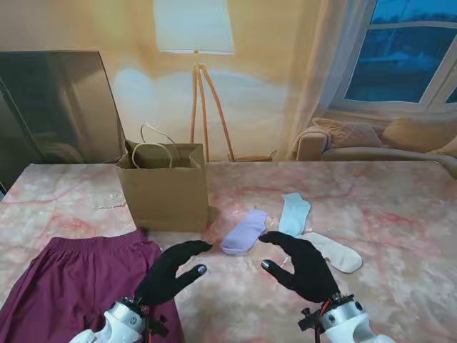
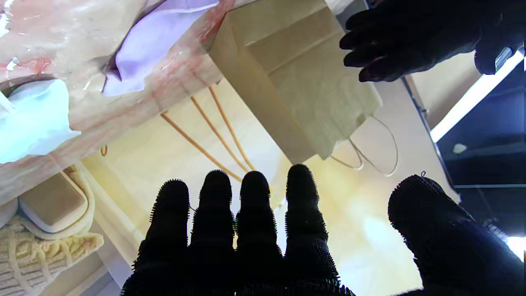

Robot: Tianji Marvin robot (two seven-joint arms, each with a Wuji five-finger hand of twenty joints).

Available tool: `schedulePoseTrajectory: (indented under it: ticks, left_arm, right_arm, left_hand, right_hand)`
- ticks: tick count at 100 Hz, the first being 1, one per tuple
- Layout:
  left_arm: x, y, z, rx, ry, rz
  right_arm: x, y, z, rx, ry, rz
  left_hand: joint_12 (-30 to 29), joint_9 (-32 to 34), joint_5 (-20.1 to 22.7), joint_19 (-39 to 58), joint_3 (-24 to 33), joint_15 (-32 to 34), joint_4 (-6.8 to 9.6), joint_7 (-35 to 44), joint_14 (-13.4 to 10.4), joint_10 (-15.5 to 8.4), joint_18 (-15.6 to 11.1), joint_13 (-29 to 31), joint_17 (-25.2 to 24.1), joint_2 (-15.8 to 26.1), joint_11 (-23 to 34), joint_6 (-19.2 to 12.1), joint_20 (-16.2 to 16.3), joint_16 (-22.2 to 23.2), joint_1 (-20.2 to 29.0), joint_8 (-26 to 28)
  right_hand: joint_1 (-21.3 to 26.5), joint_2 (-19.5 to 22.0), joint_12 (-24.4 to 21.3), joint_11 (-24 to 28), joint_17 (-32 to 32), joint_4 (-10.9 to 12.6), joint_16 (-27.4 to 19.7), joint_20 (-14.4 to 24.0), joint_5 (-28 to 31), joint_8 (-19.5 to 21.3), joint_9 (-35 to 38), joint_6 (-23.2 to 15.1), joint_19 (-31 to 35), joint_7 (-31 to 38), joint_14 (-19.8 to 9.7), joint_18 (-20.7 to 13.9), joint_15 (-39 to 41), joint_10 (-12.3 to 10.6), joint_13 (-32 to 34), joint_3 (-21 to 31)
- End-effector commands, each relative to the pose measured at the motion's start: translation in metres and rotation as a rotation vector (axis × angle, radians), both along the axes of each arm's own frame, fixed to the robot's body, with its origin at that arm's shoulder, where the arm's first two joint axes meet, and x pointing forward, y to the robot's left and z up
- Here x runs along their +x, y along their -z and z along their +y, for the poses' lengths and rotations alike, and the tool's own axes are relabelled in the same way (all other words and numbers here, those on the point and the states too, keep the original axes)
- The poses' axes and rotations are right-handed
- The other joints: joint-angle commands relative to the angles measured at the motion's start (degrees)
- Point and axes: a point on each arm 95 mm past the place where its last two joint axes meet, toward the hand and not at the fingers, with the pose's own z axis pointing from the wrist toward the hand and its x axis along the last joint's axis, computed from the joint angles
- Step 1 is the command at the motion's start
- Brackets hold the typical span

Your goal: Fold the socks and the shorts into the kraft paper bag

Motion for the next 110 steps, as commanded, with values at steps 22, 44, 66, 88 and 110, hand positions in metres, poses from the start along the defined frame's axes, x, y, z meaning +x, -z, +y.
schedulePoseTrajectory:
  ticks: [22, 44, 66, 88, 110]
  left_arm:
    - [0.000, 0.000, 0.000, -0.008, 0.005, 0.005]
    - [0.000, -0.001, 0.001, -0.008, 0.000, 0.007]
    - [0.000, -0.002, 0.002, -0.003, 0.001, 0.002]
    - [0.004, -0.015, 0.004, -0.020, -0.037, -0.034]
    - [0.005, -0.082, 0.022, 0.077, -0.147, -0.210]
  right_arm:
    - [0.002, 0.006, 0.002, -0.003, 0.004, 0.021]
    - [0.008, 0.001, -0.006, -0.033, 0.026, 0.023]
    - [0.017, -0.003, -0.024, -0.101, 0.047, 0.051]
    - [0.019, -0.003, -0.032, -0.103, 0.071, 0.052]
    - [0.018, -0.001, -0.032, -0.088, 0.076, 0.041]
  left_hand:
    - [-0.41, -2.27, 0.05, -0.35, -1.10, -1.21, 0.29, -0.31, -1.62, 0.18, -1.17, -0.93, -0.18, 0.69, -0.63, -0.37, -0.55, -0.42, -1.51, -0.56]
    - [-0.40, -2.22, 0.11, -0.22, -1.18, -1.21, 0.27, -0.31, -1.66, 0.13, -1.07, -0.91, -0.16, 0.70, -0.65, -0.41, -0.50, -0.44, -1.40, -0.55]
    - [-0.38, -2.18, 0.14, -0.10, -1.25, -1.26, 0.24, -0.27, -1.73, 0.14, -0.99, -0.94, -0.08, 0.77, -0.64, -0.47, -0.47, -0.47, -1.31, -0.50]
    - [-0.29, -1.45, 0.96, 0.41, -0.61, -0.96, 0.17, 0.13, -1.50, 0.09, -0.88, -0.16, 0.45, 0.04, -0.42, -0.60, -0.25, -0.36, 0.47, -0.33]
    - [0.84, 3.02, 4.49, 5.24, 1.84, 1.19, -0.41, 2.71, -0.72, 0.23, -0.13, 4.07, 3.17, -1.37, 1.24, -1.24, 2.10, 0.89, 4.24, 0.70]
  right_hand:
    - [-1.53, 0.55, 0.42, 0.73, -0.51, 2.26, -0.99, -1.49, -1.09, -0.53, -2.21, 0.22, -0.72, 0.87, -1.41, -1.97, -0.43, -1.00, -1.55, 1.27]
    - [-0.70, 0.61, 0.89, 1.83, 1.03, 2.19, -0.68, -1.03, -0.42, -0.45, -0.80, 0.05, 0.52, 1.32, -0.81, -1.19, 0.28, -0.79, 0.18, 1.63]
    - [0.04, 0.76, 1.23, 2.52, 1.55, 1.95, -0.42, -0.60, -0.10, -0.39, -0.14, -0.08, 1.81, 1.70, -0.45, -0.78, 0.56, -0.62, 1.13, 1.89]
    - [0.15, 0.66, 1.39, 2.86, 1.61, 1.87, -0.27, -0.54, 0.15, -0.35, 0.12, -0.19, 2.39, 2.01, -0.25, -0.54, 0.57, -0.58, 1.41, 1.90]
    - [0.25, 0.76, 1.37, 2.82, 1.73, 1.83, -0.13, -0.56, 0.28, -0.41, 0.30, -0.35, 2.73, 2.00, -0.10, -0.19, 0.61, -0.55, 1.67, 1.84]
